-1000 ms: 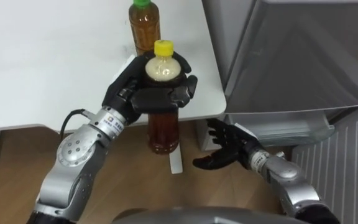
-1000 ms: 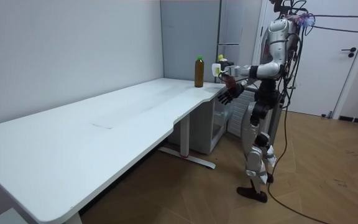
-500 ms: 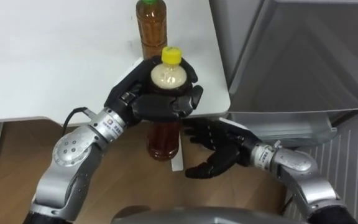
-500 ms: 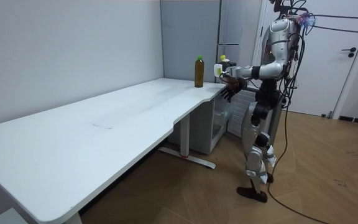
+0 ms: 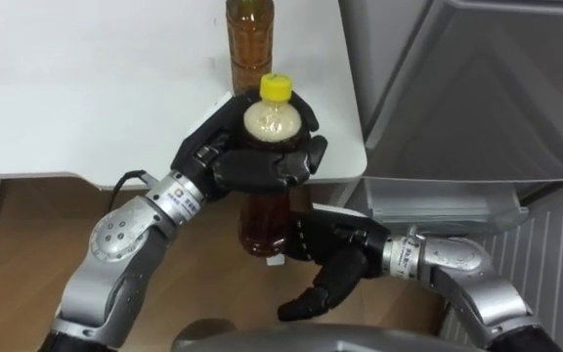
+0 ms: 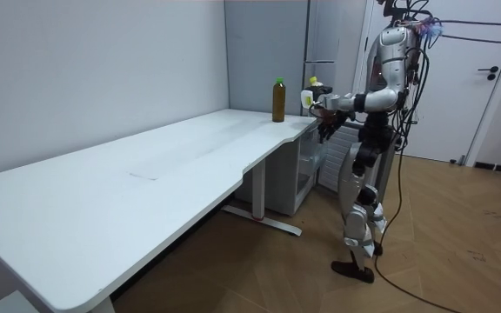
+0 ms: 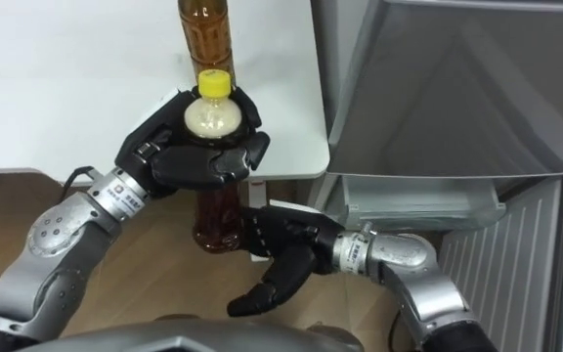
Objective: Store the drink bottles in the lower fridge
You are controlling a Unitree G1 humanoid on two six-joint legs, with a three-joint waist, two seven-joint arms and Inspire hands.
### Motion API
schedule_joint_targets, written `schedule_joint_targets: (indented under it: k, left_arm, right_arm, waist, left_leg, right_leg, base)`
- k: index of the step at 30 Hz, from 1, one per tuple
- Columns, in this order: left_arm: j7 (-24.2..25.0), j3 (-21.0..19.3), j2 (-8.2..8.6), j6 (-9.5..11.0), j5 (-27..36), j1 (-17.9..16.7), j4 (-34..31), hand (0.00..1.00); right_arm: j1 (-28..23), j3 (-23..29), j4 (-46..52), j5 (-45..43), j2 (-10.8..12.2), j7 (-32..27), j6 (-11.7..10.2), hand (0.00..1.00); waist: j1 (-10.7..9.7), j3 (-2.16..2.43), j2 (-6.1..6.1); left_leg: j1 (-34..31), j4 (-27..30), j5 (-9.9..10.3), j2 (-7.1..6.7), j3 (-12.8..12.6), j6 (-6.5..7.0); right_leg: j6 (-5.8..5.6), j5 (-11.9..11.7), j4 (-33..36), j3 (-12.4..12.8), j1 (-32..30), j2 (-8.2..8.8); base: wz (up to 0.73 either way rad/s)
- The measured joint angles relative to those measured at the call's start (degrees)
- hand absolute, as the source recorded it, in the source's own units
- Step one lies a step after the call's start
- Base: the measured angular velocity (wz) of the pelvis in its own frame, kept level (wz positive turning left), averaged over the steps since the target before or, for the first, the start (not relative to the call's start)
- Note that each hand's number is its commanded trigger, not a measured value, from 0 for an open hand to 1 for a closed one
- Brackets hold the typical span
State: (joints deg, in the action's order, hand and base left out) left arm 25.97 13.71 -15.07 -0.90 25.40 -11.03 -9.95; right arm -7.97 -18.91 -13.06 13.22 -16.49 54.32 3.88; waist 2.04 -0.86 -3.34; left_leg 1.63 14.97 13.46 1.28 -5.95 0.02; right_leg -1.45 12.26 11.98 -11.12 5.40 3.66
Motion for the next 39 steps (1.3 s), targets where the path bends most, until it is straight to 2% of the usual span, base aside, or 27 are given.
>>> schedule_joint_targets:
  k: [5,14,16,18,23,25,28,39]
  left_arm:
    - [0.0,0.2,-0.09,0.0,0.3,0.1,0.0,1.00]
    - [0.6,3.4,-0.29,0.0,2.0,0.3,3.4,1.00]
    - [0.8,4.3,-1.62,0.0,3.3,0.7,3.4,1.00]
    - [2.0,5.0,-2.23,0.0,4.3,1.3,4.1,1.00]
    - [4.1,8.5,-2.79,-0.6,4.4,2.6,7.0,1.00]
    - [6.3,10.2,-3.17,-0.7,4.5,2.7,7.9,1.00]
    - [7.9,10.2,-3.93,-0.7,6.6,2.7,8.5,1.00]
    - [8.6,10.3,-4.69,-0.7,8.3,3.0,9.0,1.00]
  right_arm:
    - [0.0,-0.1,0.2,0.6,-0.3,0.2,0.6,0.00]
    - [0.0,-1.6,0.7,2.0,-1.4,0.7,4.5,0.00]
    - [0.1,-1.9,0.7,3.2,-1.5,0.7,5.1,0.00]
    - [0.1,-2.2,0.7,4.9,-1.6,0.7,5.5,0.00]
    - [1.9,-3.5,0.9,7.2,-1.9,0.7,5.7,0.00]
    - [2.4,-4.2,0.9,9.8,-1.8,0.7,5.7,0.00]
    - [2.4,-5.5,0.9,11.8,-2.2,0.1,5.7,0.00]
    - [2.4,-6.8,0.9,14.0,-2.3,-1.1,5.7,0.00]
  waist:
    - [0.0,-0.36,-0.21]
    - [-0.1,-0.42,-0.32]
    - [-0.2,-0.41,-0.35]
    - [-0.2,-0.42,-0.26]
    - [-0.2,-0.43,0.56]
    - [-0.2,-0.22,1.21]
    - [-0.2,-0.10,1.75]
    - [-0.3,-0.05,1.65]
  left_leg:
    - [-0.6,0.6,0.0,0.08,0.0,0.02]
    - [-2.3,1.5,0.1,0.10,0.0,0.05]
    - [-2.4,1.8,0.1,0.11,-0.2,0.09]
    - [-2.7,2.2,0.2,0.19,-0.3,0.19]
    - [-3.0,2.8,0.3,0.72,-0.4,0.34]
    - [-3.0,2.7,0.3,0.78,-0.4,0.33]
    - [-2.9,2.7,0.3,0.96,-0.4,0.27]
    - [-3.0,2.6,0.3,0.94,-0.4,0.27]
  right_leg:
    - [0.01,0.0,0.8,0.1,-0.7,-0.13]
    - [0.11,-0.1,1.8,0.3,-2.3,-0.07]
    - [0.11,-0.1,1.8,0.3,-2.3,-0.08]
    - [0.12,-0.1,1.8,0.3,-2.4,-0.14]
    - [0.13,-0.1,2.2,0.1,-2.6,-0.16]
    - [0.16,-0.1,2.3,0.0,-2.6,-0.20]
    - [0.16,-0.1,2.6,-0.1,-2.7,-0.32]
    - [0.16,-0.1,2.7,-0.2,-2.7,-0.28]
  base:
    - [0.00]
    - [0.00]
    - [0.00]
    - [0.00]
    - [0.00]
    - [0.00]
    - [0.00]
    - [0.00]
